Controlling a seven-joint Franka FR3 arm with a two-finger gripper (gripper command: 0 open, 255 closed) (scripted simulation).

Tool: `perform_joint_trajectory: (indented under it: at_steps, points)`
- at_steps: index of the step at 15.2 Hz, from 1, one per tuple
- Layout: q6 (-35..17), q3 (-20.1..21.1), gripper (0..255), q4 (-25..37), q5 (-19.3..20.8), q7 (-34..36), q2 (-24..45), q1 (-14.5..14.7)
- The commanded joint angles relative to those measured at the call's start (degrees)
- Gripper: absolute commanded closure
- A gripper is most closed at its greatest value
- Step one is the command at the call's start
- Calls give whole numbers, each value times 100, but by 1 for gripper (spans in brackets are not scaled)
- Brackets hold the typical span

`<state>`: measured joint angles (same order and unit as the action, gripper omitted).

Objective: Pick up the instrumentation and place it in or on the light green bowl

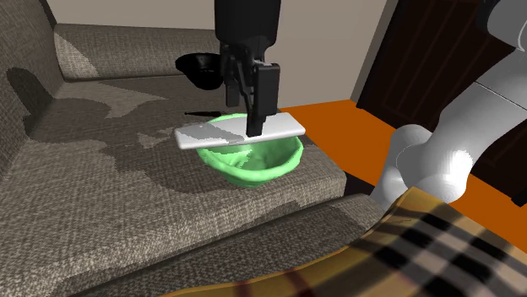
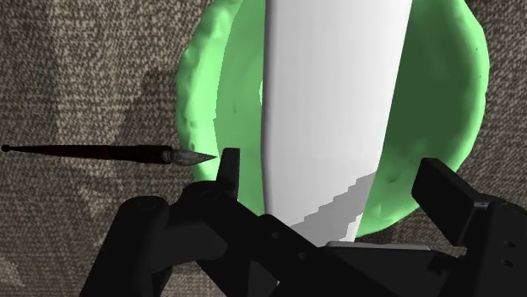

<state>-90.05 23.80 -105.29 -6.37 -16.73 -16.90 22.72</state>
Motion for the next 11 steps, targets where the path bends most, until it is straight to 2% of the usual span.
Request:
perform_joint_trajectory:
  at_steps: [1, 3, 11]
  points:
    - [295, 9, 0, 377, 30, 40, 87, -9]
    - [651, 22, 0, 860, 78, 85, 222, -23]
    - [650, 21, 0, 858, 78, 85, 221, -22]
